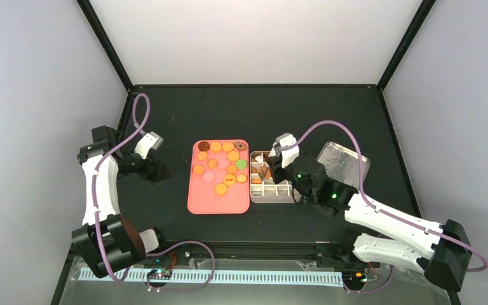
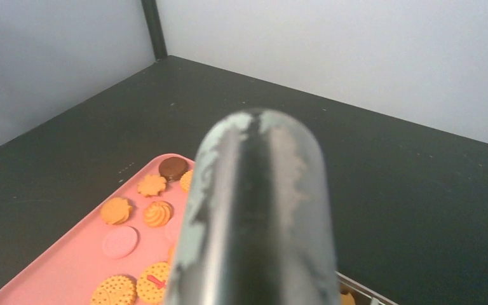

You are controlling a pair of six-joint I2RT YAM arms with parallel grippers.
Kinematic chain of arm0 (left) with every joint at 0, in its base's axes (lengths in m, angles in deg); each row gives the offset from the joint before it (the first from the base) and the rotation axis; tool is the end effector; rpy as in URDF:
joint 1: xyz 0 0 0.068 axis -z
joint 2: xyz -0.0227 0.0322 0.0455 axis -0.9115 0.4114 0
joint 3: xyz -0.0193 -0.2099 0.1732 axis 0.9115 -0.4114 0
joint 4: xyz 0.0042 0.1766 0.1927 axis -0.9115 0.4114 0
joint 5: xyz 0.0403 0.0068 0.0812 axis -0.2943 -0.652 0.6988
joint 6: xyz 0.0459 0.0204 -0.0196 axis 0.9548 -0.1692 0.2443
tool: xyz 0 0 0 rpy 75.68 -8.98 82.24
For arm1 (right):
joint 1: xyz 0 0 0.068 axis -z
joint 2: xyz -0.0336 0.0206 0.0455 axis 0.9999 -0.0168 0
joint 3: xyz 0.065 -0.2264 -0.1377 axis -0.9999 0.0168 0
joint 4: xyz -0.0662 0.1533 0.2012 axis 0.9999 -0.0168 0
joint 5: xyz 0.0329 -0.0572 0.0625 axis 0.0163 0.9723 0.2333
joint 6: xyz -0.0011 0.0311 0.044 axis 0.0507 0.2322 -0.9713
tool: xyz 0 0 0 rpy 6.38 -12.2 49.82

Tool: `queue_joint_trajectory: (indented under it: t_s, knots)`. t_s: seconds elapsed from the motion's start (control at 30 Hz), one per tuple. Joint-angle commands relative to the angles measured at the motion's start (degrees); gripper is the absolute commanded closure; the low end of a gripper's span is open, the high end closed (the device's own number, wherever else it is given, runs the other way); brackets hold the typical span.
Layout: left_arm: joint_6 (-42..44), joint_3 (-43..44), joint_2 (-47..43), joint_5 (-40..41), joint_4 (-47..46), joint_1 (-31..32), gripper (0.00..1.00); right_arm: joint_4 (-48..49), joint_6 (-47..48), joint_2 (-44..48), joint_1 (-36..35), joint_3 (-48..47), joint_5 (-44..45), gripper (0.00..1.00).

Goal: Pack the cookies
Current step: Place the fake cookies in the empty pocket of the box.

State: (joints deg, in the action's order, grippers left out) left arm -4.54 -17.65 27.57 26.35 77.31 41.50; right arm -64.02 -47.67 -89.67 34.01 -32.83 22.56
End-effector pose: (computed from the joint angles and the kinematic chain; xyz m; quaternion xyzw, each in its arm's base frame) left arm 0.1902 0.0587 0.2824 0.2537 0.8876 -0.2284 0.3093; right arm 0.1447 0.1858 0.2886 -0.2132 0.7714 0.1935 0.5676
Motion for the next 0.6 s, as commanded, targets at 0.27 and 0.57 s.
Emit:
queue_joint_trajectory:
  t_s: [0.27,0.57]
  knots:
    - [1.50,0.77,-0.18,-2.06,0.68,-0.40,0.16,1.72,-1.52,0.47,1.81,1.86,2.81,0.80]
    - [1.55,0.96,-0.08,-2.20,0.88,-0.41,0.16,2.41,-1.60,-0.81,2.96,2.56,2.03,0.76]
